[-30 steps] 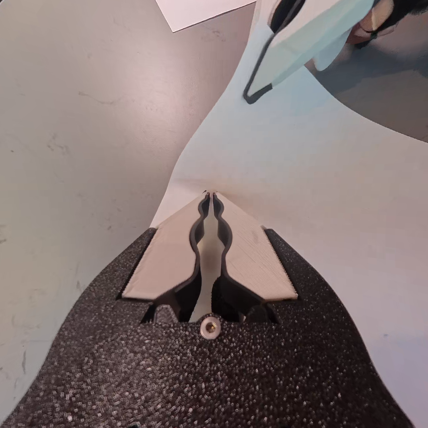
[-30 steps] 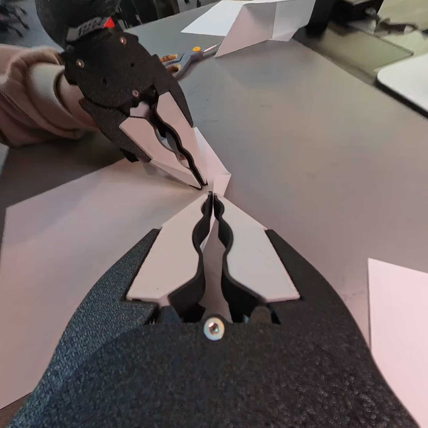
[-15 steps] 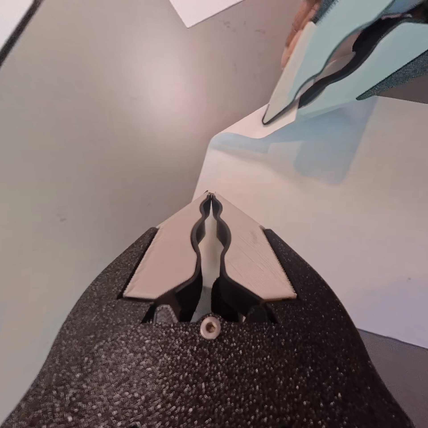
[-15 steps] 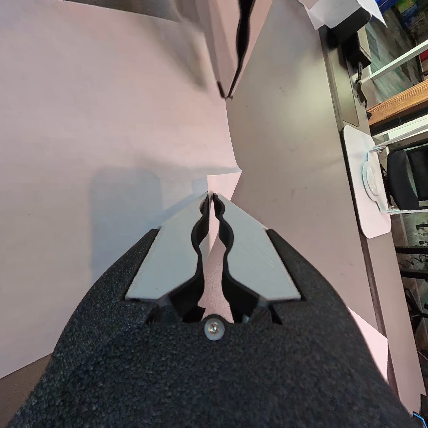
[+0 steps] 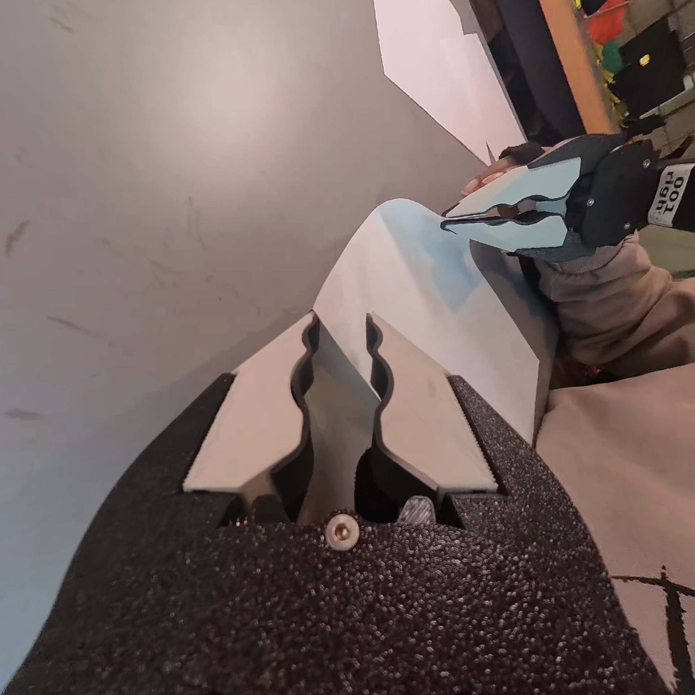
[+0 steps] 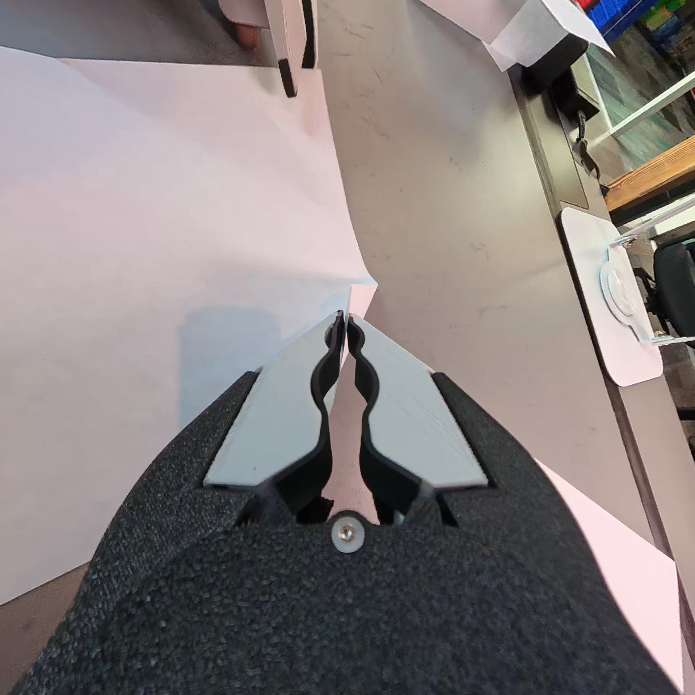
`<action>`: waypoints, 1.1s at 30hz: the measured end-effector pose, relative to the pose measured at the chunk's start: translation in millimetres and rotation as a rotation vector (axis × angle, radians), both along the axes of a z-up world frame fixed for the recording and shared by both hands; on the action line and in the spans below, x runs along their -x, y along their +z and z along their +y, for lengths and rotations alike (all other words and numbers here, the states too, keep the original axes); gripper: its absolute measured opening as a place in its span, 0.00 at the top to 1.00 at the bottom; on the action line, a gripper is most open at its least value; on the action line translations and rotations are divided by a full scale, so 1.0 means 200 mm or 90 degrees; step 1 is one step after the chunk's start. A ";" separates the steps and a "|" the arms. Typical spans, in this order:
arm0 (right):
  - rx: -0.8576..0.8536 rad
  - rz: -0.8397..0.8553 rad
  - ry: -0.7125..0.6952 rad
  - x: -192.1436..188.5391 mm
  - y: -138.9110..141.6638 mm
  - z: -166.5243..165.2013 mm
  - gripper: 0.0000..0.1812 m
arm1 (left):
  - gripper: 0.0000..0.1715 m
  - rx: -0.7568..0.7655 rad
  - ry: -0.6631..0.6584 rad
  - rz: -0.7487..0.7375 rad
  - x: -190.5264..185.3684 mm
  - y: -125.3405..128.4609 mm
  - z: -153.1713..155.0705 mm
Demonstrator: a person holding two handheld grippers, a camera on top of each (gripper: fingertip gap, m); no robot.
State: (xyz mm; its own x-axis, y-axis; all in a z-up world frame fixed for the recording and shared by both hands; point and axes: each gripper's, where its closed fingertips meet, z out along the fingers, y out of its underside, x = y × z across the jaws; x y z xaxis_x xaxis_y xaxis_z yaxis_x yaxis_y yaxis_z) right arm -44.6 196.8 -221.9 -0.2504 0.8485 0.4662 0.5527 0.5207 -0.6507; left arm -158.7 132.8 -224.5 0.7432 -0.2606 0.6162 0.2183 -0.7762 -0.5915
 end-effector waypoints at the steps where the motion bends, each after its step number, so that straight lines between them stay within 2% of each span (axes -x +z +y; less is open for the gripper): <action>1: -0.003 0.000 0.001 0.00 0.00 0.00 1.00 | 0.90 -0.011 -0.011 0.023 -0.02 0.00 0.00; 4: -0.002 0.004 0.014 -0.01 0.01 -0.04 1.00 | 1.00 -0.080 -0.050 0.133 -0.10 0.02 0.01; 7: -0.003 0.010 0.021 -0.01 0.00 -0.06 1.00 | 1.00 -0.153 -0.097 0.285 -0.17 0.04 0.02; 11: 0.009 0.010 0.059 0.00 -0.03 -0.14 1.00 | 0.99 -0.226 -0.180 0.386 -0.28 0.06 0.01; 18: -0.008 0.003 0.111 0.00 -0.06 -0.22 1.00 | 0.96 -0.209 -0.273 0.364 -0.43 -0.03 -0.04; 21: -0.023 0.001 0.127 -0.01 -0.07 -0.23 1.00 | 0.96 -0.201 -0.283 0.343 -0.46 -0.05 -0.05; 33: -0.107 0.007 0.199 -0.01 -0.09 -0.28 1.00 | 0.96 -0.185 -0.330 0.361 -0.51 -0.08 -0.07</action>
